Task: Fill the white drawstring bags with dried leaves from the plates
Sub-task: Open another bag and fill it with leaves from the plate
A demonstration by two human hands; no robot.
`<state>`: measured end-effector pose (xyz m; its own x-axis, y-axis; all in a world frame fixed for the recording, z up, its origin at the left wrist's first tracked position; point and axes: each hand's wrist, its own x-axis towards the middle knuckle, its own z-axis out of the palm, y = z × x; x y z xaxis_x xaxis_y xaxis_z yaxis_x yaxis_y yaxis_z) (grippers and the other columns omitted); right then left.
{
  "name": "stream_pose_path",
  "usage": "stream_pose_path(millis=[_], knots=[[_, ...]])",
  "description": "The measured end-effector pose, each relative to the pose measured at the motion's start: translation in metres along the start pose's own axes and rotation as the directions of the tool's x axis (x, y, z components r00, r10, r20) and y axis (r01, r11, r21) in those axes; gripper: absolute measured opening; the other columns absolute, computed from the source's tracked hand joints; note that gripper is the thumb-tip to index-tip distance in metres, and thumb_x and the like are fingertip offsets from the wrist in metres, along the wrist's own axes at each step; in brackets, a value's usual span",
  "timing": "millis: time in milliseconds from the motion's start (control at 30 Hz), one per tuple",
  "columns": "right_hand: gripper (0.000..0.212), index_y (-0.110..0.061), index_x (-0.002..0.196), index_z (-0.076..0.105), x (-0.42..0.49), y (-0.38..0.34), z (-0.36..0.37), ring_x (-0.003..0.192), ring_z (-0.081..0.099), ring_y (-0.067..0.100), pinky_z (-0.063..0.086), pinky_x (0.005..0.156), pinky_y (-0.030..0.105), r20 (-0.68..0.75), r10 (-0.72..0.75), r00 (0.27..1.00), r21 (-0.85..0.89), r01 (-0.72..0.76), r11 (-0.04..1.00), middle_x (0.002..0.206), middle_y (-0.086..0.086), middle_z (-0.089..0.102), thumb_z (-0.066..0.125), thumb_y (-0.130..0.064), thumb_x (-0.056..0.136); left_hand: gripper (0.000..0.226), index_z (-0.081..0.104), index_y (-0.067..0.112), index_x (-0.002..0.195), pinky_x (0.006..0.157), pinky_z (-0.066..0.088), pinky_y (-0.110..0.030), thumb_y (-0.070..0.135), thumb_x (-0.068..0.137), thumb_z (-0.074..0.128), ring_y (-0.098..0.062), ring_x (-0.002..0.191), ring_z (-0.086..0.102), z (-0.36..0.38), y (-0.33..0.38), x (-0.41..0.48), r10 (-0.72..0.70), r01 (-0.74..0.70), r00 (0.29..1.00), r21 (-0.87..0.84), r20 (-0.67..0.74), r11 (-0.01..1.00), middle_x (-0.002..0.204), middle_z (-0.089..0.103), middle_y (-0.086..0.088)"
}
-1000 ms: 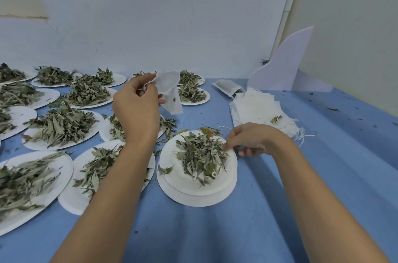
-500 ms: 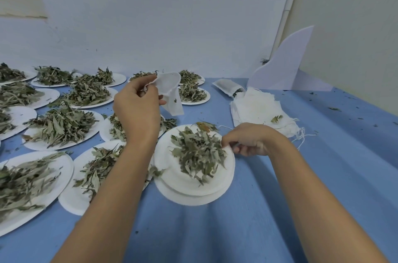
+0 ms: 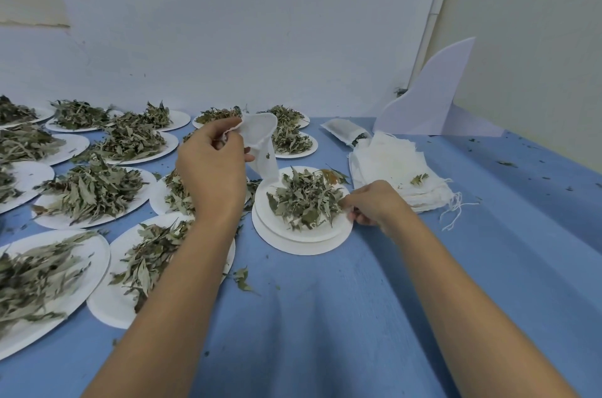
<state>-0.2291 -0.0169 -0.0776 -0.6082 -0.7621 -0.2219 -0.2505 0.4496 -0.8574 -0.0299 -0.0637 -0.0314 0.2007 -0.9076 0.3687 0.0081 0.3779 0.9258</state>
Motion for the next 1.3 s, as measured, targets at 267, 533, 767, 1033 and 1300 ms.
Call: stream_pose_path(millis=[267, 533, 767, 1033, 1300], knots=[[0.038, -0.008, 0.131, 0.052, -0.001, 0.002, 0.014, 0.12, 0.046, 0.024, 0.033, 0.098, 0.029, -0.245, -0.54, 0.805, -0.438, 0.404, 0.803, 0.133, 0.011, 0.051, 0.047, -0.02, 0.095, 0.029, 0.071, 0.023, 0.103, 0.047, 0.038, -0.011, 0.006, 0.088, 0.051, 0.0, 0.05, 0.061, 0.002, -0.003, 0.001, 0.026, -0.026, 1.0, -0.001, -0.002, 1.0, 0.075, 0.066, 0.006], [0.049, -0.015, 0.127, 0.055, 0.002, -0.001, 0.034, 0.125, 0.045, 0.024, 0.026, 0.109, 0.045, 0.01, -0.609, 0.793, -0.432, 0.553, 0.713, 0.126, 0.006, 0.06, 0.033, -0.049, 0.099, 0.026, 0.069, 0.015, 0.113, 0.049, 0.039, -0.007, 0.009, 0.093, 0.054, -0.006, 0.058, 0.059, -0.002, 0.001, 0.005, 0.104, -0.103, 0.993, 0.026, -0.061, 0.994, 0.095, 0.068, -0.008], [0.06, -0.024, 0.131, 0.051, -0.011, 0.001, 0.036, 0.126, 0.042, 0.013, 0.022, 0.106, 0.037, 0.047, -0.649, 0.759, -0.403, 0.609, 0.683, 0.132, -0.005, 0.051, 0.033, -0.064, 0.091, 0.025, 0.07, 0.02, 0.109, 0.045, 0.034, -0.007, 0.011, 0.093, 0.053, -0.002, 0.058, 0.063, -0.001, -0.005, 0.005, 0.05, -0.047, 0.998, 0.088, -0.032, 0.995, 0.097, 0.069, -0.005], [0.074, -0.048, 0.139, 0.035, -0.014, -0.003, 0.043, 0.139, 0.023, 0.009, 0.012, 0.111, 0.039, 0.196, -0.636, 0.747, -0.433, 0.647, 0.627, 0.153, -0.01, 0.03, 0.035, -0.083, 0.074, 0.026, 0.071, 0.023, 0.104, 0.049, 0.038, -0.008, 0.01, 0.091, 0.052, 0.001, 0.057, 0.063, 0.0, -0.007, 0.006, 0.046, -0.043, 0.999, 0.118, -0.019, 0.992, 0.089, 0.068, 0.0], [0.036, -0.029, 0.123, 0.062, -0.013, -0.006, 0.039, 0.113, 0.053, 0.01, 0.041, 0.096, 0.028, 0.204, -0.729, 0.654, -0.38, 0.739, 0.557, 0.123, -0.009, 0.061, 0.065, -0.035, 0.088, 0.022, 0.069, 0.018, 0.111, 0.058, 0.043, -0.01, 0.017, 0.095, 0.055, -0.004, 0.065, 0.064, 0.001, -0.006, 0.003, 0.125, -0.122, 0.991, 0.068, -0.047, 0.99, 0.09, 0.068, -0.003]])
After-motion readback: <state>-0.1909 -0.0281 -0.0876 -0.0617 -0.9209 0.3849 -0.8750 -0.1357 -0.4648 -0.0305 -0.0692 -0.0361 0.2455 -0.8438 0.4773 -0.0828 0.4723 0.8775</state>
